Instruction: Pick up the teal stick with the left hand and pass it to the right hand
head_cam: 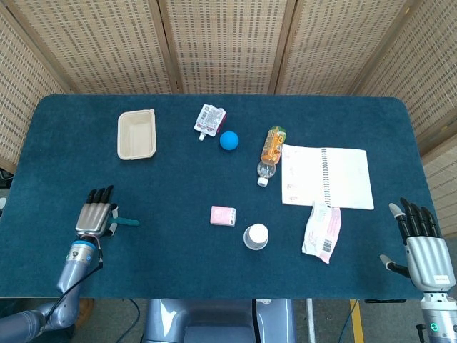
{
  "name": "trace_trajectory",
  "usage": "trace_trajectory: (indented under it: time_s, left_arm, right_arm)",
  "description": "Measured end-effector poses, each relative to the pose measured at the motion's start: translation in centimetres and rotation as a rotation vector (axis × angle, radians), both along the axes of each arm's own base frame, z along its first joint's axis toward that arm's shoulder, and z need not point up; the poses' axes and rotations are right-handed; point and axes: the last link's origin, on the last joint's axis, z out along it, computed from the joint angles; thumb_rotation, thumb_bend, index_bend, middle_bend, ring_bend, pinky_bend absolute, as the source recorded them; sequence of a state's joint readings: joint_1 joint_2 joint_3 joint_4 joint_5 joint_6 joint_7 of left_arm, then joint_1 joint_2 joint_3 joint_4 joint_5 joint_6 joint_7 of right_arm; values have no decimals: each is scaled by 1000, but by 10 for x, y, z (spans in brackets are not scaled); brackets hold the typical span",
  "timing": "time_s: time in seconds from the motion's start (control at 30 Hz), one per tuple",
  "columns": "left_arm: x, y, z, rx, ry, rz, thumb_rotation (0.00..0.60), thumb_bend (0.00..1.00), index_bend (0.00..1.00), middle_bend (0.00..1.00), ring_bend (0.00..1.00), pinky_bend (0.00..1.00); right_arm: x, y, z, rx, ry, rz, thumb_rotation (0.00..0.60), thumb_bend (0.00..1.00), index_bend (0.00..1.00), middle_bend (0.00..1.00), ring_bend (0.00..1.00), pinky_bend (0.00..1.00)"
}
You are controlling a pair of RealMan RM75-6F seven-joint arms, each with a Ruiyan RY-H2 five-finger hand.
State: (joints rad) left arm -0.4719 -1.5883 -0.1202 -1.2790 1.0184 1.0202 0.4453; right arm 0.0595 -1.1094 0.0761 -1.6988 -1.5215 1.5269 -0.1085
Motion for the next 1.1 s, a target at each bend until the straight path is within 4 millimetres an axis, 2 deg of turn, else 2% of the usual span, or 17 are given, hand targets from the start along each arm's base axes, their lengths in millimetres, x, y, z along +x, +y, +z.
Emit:
trace_trajectory:
  time_s: [0.2, 0.33, 0.53, 0.63, 0.73, 0.87, 0.97, 1.1]
  left_arm:
    - [4, 1, 9, 24, -75, -3, 600, 574, 686, 0, 0, 0]
    - [10, 2, 16, 31, -192, -9, 600, 571, 687, 0, 0, 0]
    - [27, 5, 24, 16, -477, -24, 600, 570, 696, 0, 0, 0]
    - [41, 10, 24, -17, -641, -32, 600, 570, 695, 0, 0, 0]
    - [66, 18, 21, -84, -782, -51, 600, 569, 694, 0, 0, 0]
    - [115, 33, 13, -212, -886, -93, 600, 560, 693, 0, 0, 0]
    - [152, 41, 8, -277, -924, -139, 600, 554, 693, 0, 0, 0]
    - [189, 47, 0, -324, -972, -174, 600, 555, 693, 0, 0, 0]
  right_arm:
    - [0, 0, -2, 7, 2, 0, 600, 0, 0, 0, 0, 0]
    - [2, -2, -5, 17, -2, 15, 600, 0, 7, 0, 0, 0]
    - [5, -11, -8, 27, -44, 74, 600, 0, 81, 0, 0, 0]
    - [12, -22, -7, 58, -83, 118, 600, 0, 120, 0, 0, 0]
    - [19, -33, -3, 83, -88, 155, 600, 0, 157, 0, 0, 0]
    - [33, -44, -1, 116, -60, 197, 600, 0, 205, 0, 0, 0]
    - [51, -55, -1, 168, -99, 238, 600, 16, 253, 0, 0, 0]
    - [80, -73, -3, 255, -194, 293, 600, 93, 340, 0, 0, 0]
